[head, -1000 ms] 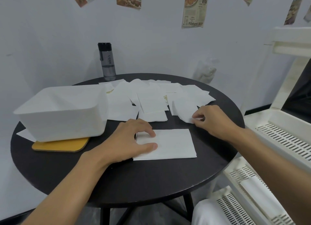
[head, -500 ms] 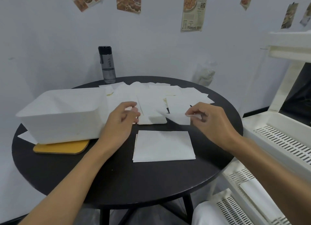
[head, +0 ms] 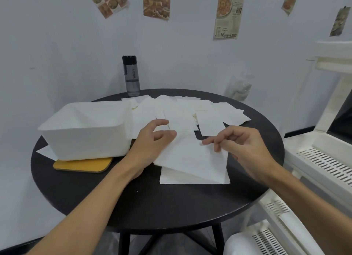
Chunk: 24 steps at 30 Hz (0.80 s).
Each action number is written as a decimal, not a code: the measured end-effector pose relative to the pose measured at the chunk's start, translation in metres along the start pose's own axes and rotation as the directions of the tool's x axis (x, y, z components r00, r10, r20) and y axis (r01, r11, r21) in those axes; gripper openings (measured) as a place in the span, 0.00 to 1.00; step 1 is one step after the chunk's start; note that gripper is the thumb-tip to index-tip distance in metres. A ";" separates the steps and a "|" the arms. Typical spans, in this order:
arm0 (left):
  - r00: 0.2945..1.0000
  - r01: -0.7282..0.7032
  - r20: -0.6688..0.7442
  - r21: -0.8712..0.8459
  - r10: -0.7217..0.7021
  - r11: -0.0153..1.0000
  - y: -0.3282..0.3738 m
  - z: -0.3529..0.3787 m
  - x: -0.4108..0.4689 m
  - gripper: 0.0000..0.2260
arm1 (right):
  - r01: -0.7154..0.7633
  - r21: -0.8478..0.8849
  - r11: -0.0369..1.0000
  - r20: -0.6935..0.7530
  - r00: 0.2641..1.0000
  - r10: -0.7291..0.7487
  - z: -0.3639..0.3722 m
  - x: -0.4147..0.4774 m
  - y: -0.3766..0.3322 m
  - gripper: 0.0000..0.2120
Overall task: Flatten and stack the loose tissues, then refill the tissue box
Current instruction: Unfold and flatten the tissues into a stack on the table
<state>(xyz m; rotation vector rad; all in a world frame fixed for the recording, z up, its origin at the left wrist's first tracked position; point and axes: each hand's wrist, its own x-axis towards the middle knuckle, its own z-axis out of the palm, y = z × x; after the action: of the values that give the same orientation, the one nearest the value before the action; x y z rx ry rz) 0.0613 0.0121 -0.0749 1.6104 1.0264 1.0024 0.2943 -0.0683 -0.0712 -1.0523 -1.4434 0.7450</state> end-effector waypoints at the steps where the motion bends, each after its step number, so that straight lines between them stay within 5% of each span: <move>1: 1.000 -0.006 0.014 -0.007 0.006 1.000 0.001 0.000 -0.001 0.16 | -0.012 0.034 0.999 0.007 1.000 0.011 0.000 0.001 0.001 0.15; 12: 0.993 -0.103 -0.052 0.013 0.104 0.995 -0.002 0.002 0.000 0.11 | -0.230 -0.192 0.954 -0.031 0.973 0.228 -0.006 0.007 0.013 0.16; 17: 0.989 -0.140 -0.041 0.038 0.142 0.989 -0.005 0.004 0.000 0.10 | -0.230 -0.224 0.947 -0.097 0.972 0.213 -0.007 0.007 0.015 0.09; 24: 0.938 -0.317 0.296 0.513 0.182 0.797 -0.019 0.004 -0.007 0.04 | -0.137 -0.642 0.755 0.069 0.970 0.235 -0.016 0.009 0.024 0.05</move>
<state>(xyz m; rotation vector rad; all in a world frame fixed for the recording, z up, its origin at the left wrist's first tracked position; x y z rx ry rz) 0.0604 0.0084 -0.0947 2.3404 1.0095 0.6812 0.3149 -0.0524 -0.0865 -1.7141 -1.7938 0.4736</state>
